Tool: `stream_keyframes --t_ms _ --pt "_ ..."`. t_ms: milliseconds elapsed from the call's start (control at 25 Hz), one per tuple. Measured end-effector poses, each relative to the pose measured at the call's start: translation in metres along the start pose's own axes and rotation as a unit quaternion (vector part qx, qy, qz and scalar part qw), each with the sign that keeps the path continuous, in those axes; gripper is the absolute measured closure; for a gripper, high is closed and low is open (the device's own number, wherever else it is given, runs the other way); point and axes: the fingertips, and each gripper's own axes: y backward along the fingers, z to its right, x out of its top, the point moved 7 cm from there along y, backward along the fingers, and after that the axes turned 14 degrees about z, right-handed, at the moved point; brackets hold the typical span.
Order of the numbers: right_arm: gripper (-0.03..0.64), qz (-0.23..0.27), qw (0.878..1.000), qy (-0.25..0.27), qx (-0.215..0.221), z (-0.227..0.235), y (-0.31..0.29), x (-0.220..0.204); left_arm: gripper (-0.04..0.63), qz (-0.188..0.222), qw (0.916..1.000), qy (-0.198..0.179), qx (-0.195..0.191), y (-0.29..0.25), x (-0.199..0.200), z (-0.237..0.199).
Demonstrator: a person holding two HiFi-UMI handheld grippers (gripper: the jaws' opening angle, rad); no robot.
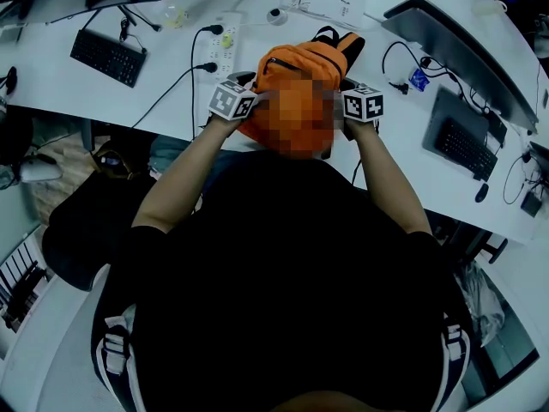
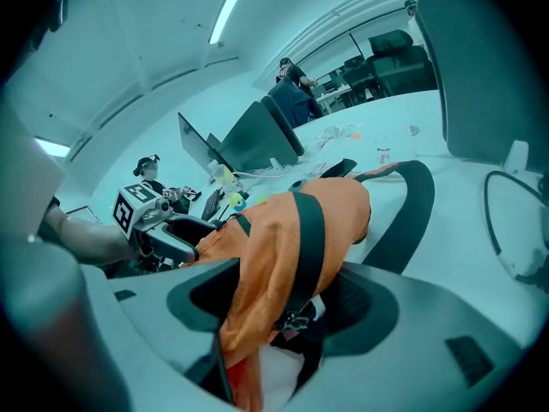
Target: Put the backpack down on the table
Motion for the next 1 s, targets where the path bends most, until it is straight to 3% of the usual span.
stream_keyframes --t_ms 400,680,1000 --pt "0.311 0.007 0.998 -0.047 -0.039 0.016 0.028 -0.01 0.278 0.015 0.9998 -0.011 0.005 0.015 0.003 0.015" --pt "0.31 0.012 0.998 -0.026 -0.058 0.02 0.051 -0.012 0.278 0.025 0.9996 -0.004 0.009 0.025 -0.002 0.028" --pt "0.353 0.024 0.998 -0.007 -0.063 0.01 0.072 -0.012 0.278 0.056 0.9984 -0.001 0.004 0.036 0.001 0.049"
